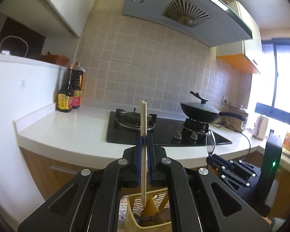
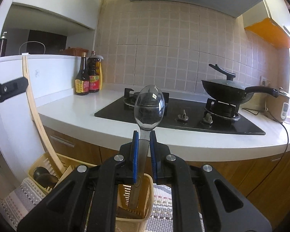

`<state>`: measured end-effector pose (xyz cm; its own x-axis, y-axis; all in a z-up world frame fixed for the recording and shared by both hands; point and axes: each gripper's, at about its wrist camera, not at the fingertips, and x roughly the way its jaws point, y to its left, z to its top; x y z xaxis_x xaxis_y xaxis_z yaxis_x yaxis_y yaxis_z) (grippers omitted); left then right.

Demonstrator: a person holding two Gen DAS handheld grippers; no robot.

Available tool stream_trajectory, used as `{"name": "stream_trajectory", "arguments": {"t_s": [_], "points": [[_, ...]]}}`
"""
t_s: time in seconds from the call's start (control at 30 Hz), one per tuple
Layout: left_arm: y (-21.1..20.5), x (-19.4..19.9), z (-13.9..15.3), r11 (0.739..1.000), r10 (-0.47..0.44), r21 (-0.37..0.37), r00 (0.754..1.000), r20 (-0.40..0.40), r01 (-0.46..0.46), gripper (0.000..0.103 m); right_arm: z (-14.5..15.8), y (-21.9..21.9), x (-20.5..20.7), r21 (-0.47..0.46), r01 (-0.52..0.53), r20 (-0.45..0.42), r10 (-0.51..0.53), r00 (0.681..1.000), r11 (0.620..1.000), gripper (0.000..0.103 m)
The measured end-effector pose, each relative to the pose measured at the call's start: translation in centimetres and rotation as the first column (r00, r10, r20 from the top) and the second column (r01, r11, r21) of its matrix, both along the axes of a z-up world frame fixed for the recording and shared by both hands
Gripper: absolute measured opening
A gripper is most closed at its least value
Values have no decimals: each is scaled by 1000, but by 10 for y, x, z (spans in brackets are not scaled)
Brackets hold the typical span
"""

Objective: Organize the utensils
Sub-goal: 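Carry the chopsticks and clear spoon over the basket and open both tools to drop them, then grasp a clear spoon with the left tool while the right tool grasps a single chopstick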

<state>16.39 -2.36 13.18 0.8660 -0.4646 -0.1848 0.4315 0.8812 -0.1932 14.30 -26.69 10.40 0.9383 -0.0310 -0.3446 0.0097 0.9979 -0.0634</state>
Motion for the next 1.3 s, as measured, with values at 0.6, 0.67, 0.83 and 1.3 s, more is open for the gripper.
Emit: {"name": "stream_trajectory", "arguments": {"t_s": [0.6,0.67,0.83,1.3], "points": [[-7,-31,-18,990,-82,112,996,-44,87,29,-6,-15,-40,123,-60,-91,72,993,991,34],[-4,-41,-17,989,-89,110,995,-46,94,32,-4,-18,-53,148,-65,-104,81,991,987,34],[-1,-70,-15,983,-122,127,989,-83,131,36,4,-19,-85,155,-46,-145,69,987,987,34],[-13,-86,-100,947,-143,184,857,-495,265,39,-22,-2,-117,121,-12,-528,74,846,993,34]]}}
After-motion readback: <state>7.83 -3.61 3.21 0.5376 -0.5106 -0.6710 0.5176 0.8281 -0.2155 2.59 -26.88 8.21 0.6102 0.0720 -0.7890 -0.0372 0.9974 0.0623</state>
